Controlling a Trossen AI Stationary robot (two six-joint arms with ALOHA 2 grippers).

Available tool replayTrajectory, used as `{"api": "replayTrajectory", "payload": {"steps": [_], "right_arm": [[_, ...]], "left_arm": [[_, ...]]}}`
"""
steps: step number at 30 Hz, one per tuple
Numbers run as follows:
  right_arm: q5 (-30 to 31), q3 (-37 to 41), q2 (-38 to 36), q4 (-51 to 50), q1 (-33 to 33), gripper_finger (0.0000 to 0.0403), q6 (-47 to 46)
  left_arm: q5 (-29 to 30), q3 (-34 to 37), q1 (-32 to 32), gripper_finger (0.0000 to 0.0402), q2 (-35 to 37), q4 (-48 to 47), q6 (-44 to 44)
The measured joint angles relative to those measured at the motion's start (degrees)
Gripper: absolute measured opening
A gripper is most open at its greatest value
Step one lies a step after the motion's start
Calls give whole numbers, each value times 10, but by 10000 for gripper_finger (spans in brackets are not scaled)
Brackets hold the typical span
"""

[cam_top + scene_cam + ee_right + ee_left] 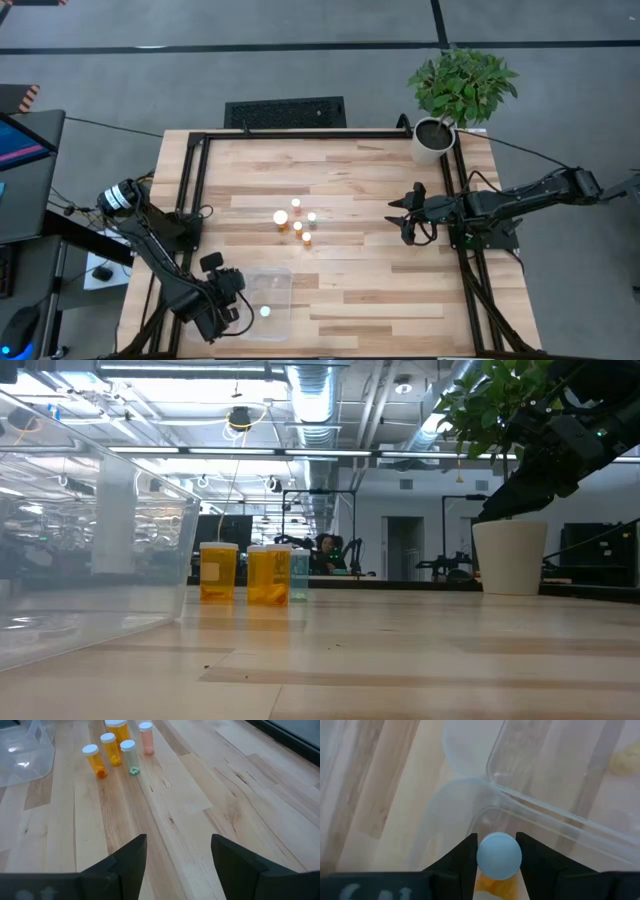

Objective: Pick and place medicine bottles into bin by pill shape (circle, oval)
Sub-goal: Put the blue pill bottle into the left transparent bin

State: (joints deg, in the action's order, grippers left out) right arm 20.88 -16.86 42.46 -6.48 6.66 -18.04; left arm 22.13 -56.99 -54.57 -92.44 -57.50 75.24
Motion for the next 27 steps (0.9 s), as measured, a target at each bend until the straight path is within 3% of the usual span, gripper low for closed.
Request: {"api": "replayTrajectory", "payload": {"steps": [12, 27], "right_arm": [[0, 0, 0, 0, 0, 234, 0], [0, 0, 0, 0, 0, 234, 0]], "left_arm": [[-4, 1, 0, 123, 0, 6, 9], [-5, 1, 13, 197, 0, 5, -4]]}}
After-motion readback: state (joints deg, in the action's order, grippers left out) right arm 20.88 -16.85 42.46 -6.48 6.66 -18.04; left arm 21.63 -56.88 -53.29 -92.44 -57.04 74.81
